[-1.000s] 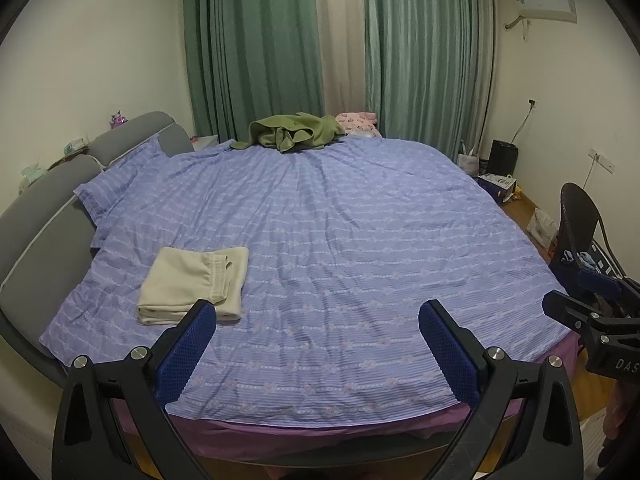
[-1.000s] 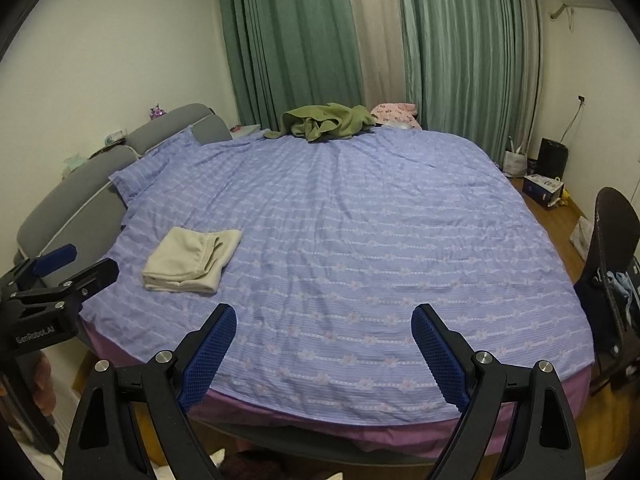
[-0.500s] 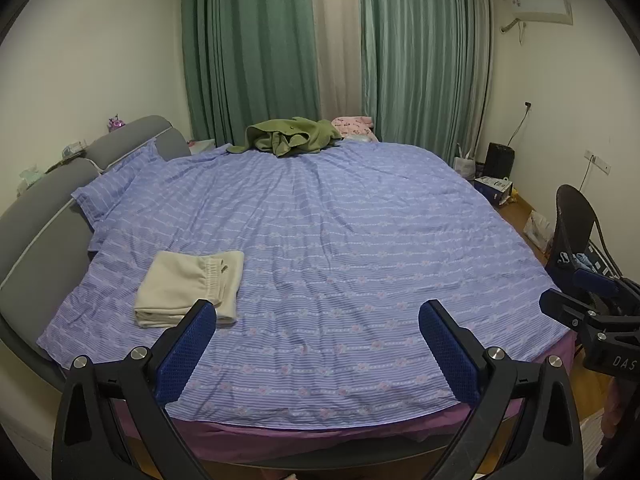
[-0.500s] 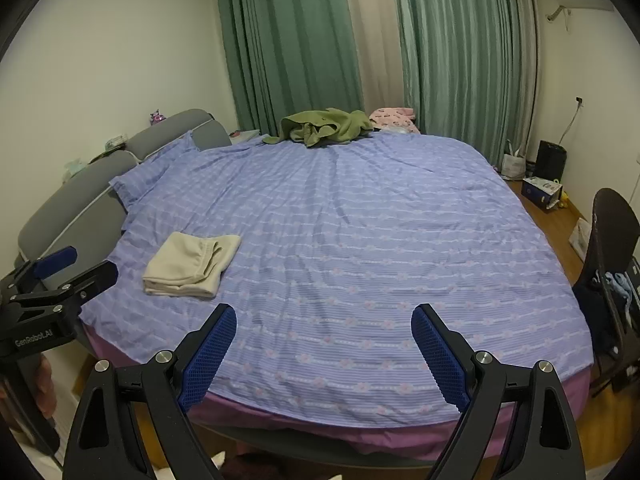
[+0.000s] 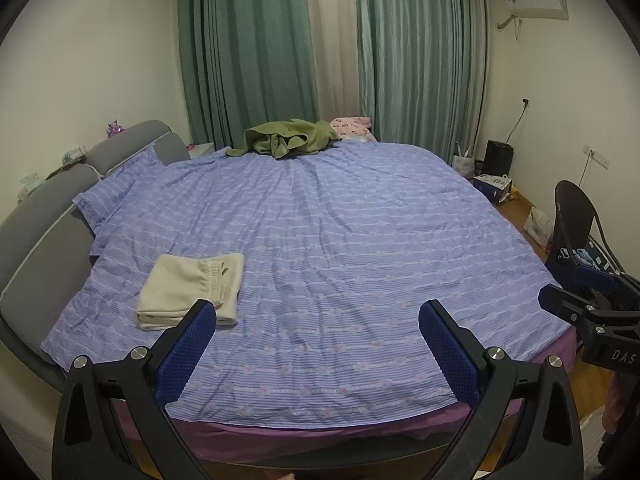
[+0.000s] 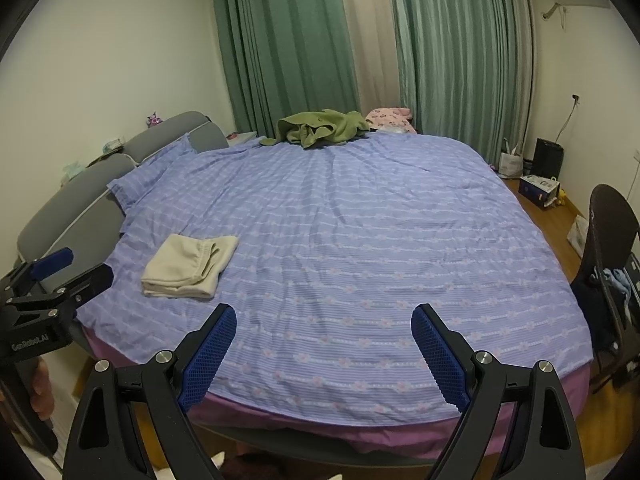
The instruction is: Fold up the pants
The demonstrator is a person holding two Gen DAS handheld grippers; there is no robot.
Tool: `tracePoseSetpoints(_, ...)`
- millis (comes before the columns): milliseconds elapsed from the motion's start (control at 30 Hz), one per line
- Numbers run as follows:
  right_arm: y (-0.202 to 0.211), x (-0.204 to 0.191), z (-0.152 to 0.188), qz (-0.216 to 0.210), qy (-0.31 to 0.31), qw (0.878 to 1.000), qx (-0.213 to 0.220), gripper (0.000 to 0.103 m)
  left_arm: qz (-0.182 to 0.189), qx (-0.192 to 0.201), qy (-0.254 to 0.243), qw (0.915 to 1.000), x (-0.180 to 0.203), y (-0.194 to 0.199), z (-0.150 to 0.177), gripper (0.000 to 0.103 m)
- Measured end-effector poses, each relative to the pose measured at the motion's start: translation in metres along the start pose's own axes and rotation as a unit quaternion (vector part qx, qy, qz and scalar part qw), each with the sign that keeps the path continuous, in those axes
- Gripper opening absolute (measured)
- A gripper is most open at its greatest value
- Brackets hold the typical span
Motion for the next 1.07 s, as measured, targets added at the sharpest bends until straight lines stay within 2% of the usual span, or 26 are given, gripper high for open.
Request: tracePoseSetpoints(1067, -0.0003, -0.0032, 0.0004, 0.003, 0.000, 1.000, 0.002, 0.090, -0.011, -0.003, 0.000, 0.9999, 0.0062, 0.0018, 0.0005, 0.103)
Point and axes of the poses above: each gripper's, at about its wrist camera, not at the fingertips, and y roughly against the way its jaws point, x to its right, z to its underside, the point moved 3 cm from there along -y, roughly the way its jaws point, and after that the axes turned 4 degrees about -z, right-handed, at the moved point
